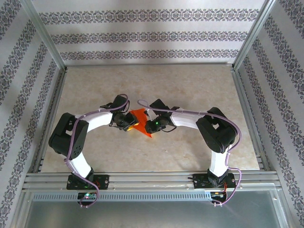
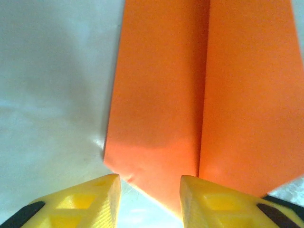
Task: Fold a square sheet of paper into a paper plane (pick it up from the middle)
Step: Fourth fold the wing at the center of the table.
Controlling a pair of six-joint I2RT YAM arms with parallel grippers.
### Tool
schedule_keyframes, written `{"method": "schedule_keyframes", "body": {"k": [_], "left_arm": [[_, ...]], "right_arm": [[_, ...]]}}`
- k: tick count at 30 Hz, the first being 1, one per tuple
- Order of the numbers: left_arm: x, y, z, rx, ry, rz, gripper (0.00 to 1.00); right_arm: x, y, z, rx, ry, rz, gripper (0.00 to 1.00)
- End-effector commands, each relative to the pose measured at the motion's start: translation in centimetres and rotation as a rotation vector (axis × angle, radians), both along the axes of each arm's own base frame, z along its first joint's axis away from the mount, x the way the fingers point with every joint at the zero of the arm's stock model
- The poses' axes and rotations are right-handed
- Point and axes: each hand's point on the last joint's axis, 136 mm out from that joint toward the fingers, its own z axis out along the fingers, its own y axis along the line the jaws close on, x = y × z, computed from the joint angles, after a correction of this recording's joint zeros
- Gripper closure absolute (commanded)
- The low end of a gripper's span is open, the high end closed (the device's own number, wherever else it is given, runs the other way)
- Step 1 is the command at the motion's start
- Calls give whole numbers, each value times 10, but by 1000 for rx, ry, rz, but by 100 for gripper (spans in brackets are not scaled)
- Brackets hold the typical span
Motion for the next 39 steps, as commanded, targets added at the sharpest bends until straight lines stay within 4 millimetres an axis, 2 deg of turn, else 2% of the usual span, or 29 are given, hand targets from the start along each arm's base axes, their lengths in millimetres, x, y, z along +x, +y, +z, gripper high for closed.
{"method": "schedule_keyframes", "body": {"k": [1,7,16,32,39], "left_arm": [[9,9,25,36,-91,-12,62],[25,-18,42,-140,-213,-49,62],[38,-37,36,-234,-262,-90,63],[31,-31,-4,-182,-162,-75,64],[27,-29,-19,-144,-104,-77,59]], "right_arm": [[-9,3,-8,72,110,-4,91],[-6,1,-9,156,194,-47,91],[-2,-3,-11,234,257,-100,91],[2,-8,-16,243,284,-138,90],[1,-11,-19,236,287,-146,86]]}}
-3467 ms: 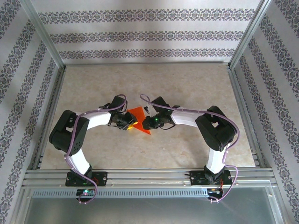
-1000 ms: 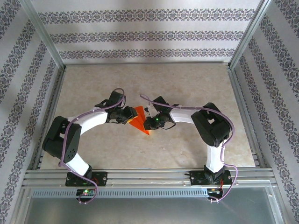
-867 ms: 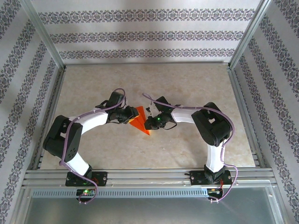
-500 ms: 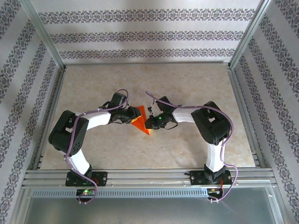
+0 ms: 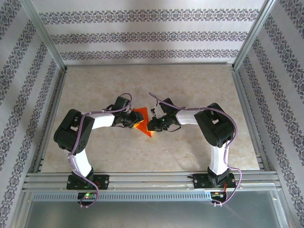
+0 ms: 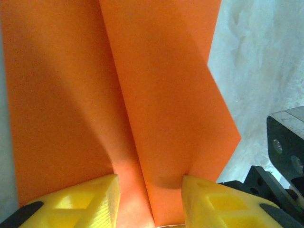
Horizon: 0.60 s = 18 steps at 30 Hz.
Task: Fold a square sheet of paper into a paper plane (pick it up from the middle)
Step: Fourth fold the wing at the center of the table.
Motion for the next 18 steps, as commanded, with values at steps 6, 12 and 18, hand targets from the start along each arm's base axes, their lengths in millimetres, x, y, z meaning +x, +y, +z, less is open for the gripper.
{"method": "schedule_keyframes", "body": {"k": [6,12,18], "left_arm": [[-12,12,-26,122,115,-11,54],[-25,21,-44,219,206,-33,52],[-34,29,-54,288,259,-45,50]], "right_arm": [[-3,-11,-15,-35,22,-26,81],[-2,-14,-15,-33,26,-47,81],[-1,-17,-15,-21,30,-66,81]]}}
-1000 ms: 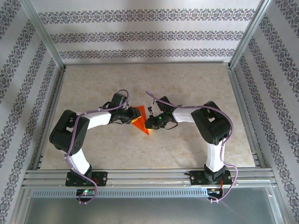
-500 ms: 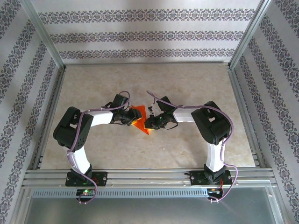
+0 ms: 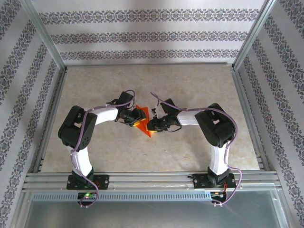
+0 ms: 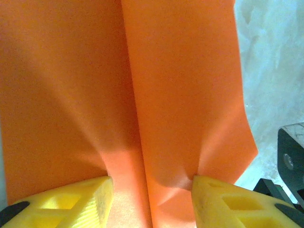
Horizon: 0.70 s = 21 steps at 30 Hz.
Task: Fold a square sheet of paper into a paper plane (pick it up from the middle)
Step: Fourth fold the wing at the center of the table.
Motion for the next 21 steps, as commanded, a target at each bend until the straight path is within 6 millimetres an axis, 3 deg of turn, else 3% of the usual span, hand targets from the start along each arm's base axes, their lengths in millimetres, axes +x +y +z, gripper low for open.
{"method": "schedule_keyframes", "body": {"k": [1,14,18,21], "left_arm": [[-40,33,-52,209,177,-6,50],[-42,38,-52,245,189,-6,47],[-31,31,-37,212,145,-9,47],[-17,20,-11,142,67,-6,46]], "right_arm": [[-2,-15,-17,-60,32,-47,81],[0,-24,-28,-78,67,-95,87],[-3,-25,-33,-82,88,-96,88],[-4,-25,-35,-82,99,-96,88]]}}
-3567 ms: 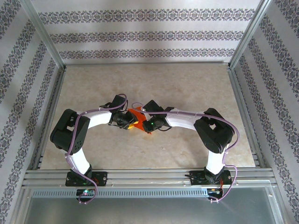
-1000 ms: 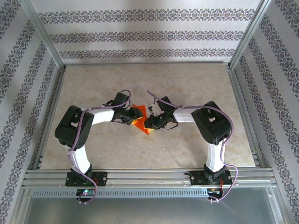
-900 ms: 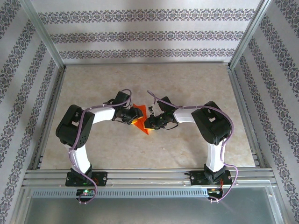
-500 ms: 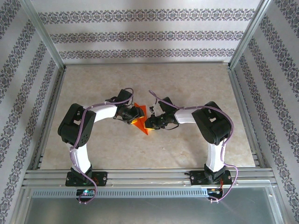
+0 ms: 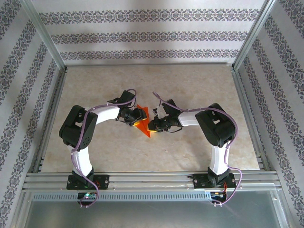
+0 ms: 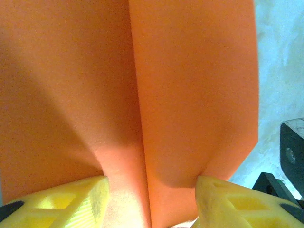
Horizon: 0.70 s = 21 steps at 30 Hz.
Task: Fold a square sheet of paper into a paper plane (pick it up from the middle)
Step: Fourth fold the wing at the center of the table.
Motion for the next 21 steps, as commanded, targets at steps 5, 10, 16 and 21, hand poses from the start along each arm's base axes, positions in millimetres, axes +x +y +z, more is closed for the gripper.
{"method": "schedule_keyframes", "body": {"k": [5,10,16,21], "left_arm": [[6,17,36,52,-86,41,43],[18,12,67,-53,-217,48,43],[18,-5,62,-161,-271,-32,56],[14,-8,45,-181,-287,-66,66]], "right_arm": [[-7,-22,-38,-101,105,-56,88],[-8,-24,-44,-114,129,-59,89],[-6,-24,-45,-121,136,-60,89],[-6,-26,-46,-125,143,-66,89]]}}
